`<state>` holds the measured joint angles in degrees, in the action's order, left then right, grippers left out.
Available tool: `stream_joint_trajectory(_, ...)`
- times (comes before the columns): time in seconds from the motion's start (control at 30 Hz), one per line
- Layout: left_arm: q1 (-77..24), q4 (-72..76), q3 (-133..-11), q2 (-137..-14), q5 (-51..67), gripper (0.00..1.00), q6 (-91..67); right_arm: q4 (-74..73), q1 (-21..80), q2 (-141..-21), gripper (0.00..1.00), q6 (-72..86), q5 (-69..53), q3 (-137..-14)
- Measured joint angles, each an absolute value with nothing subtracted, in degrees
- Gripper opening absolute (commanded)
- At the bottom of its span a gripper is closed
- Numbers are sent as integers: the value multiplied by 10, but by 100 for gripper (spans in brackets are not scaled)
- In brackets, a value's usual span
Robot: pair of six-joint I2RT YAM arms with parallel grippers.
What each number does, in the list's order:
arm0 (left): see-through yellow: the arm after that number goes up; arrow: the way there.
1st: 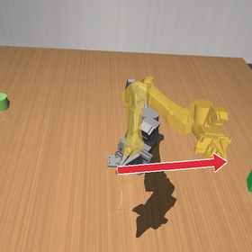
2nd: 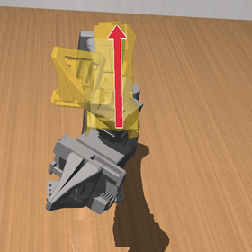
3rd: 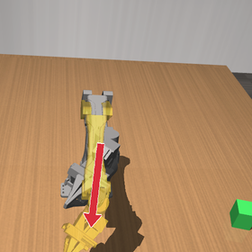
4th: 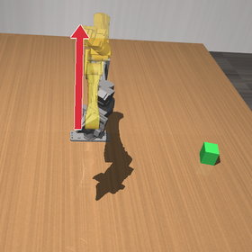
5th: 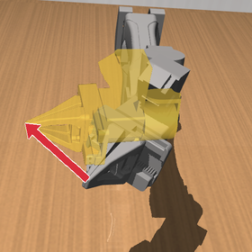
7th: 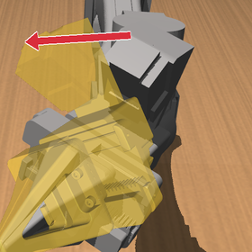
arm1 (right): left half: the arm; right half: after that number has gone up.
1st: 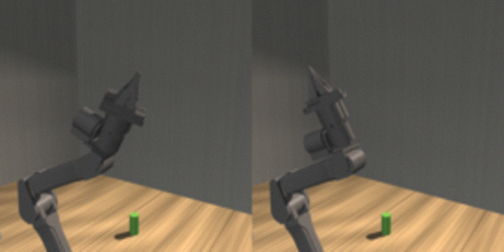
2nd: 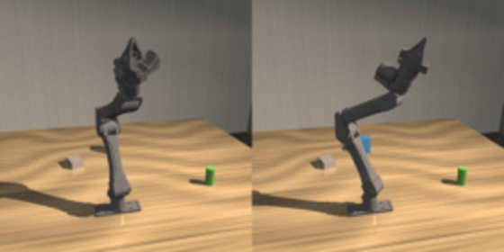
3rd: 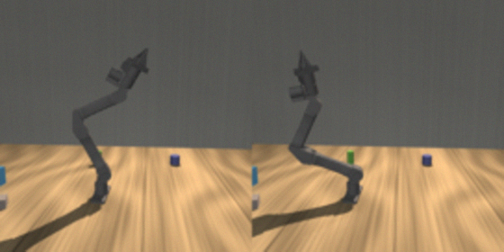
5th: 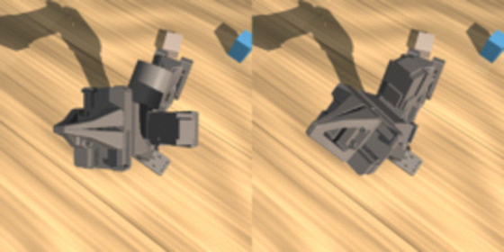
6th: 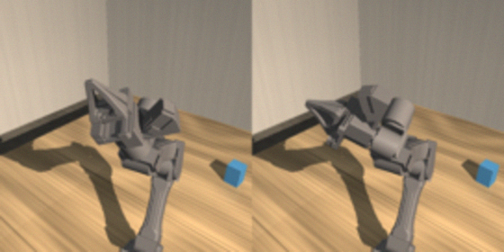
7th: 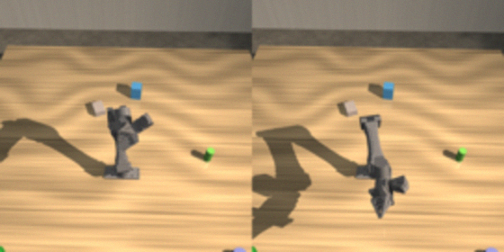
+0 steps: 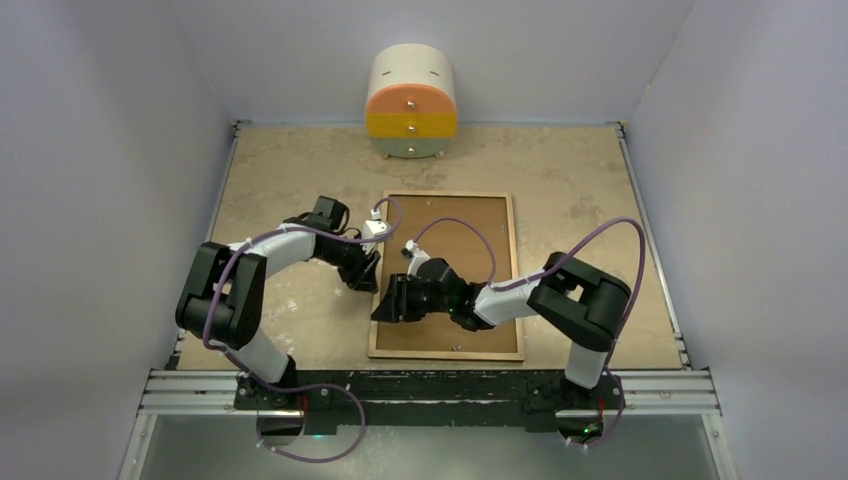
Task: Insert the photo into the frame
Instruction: Install the photo frame at the center of the board.
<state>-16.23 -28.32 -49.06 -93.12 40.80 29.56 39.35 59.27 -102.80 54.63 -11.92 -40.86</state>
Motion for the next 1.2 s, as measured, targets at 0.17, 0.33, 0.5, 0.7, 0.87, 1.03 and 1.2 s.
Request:
stream_joint_trajectory(0.17,-162,-283,-491,-931,408,37,296,400,593,-1036,45,546,-117,-413)
stream_joint_trajectory(0.33,-162,-284,-491,-931,410,33,296,402,593,-1039,40,546,-102,-413)
stream_joint_trajectory(0.5,-162,-285,-491,-931,412,33,296,402,594,-1039,39,545,-76,-413)
stream_joint_trajectory(0.7,-162,-285,-491,-931,412,33,296,402,594,-1040,39,544,-68,-415)
stream_joint_trajectory(0.87,-162,-285,-491,-931,412,33,296,408,594,-1044,39,547,-71,-415)
stream_joint_trajectory(1.03,-161,-286,-491,-931,412,33,296,413,599,-1046,38,555,-72,-413)
stream_joint_trajectory(1.2,-161,-287,-492,-932,412,33,296,417,601,-1034,39,561,-70,-397)
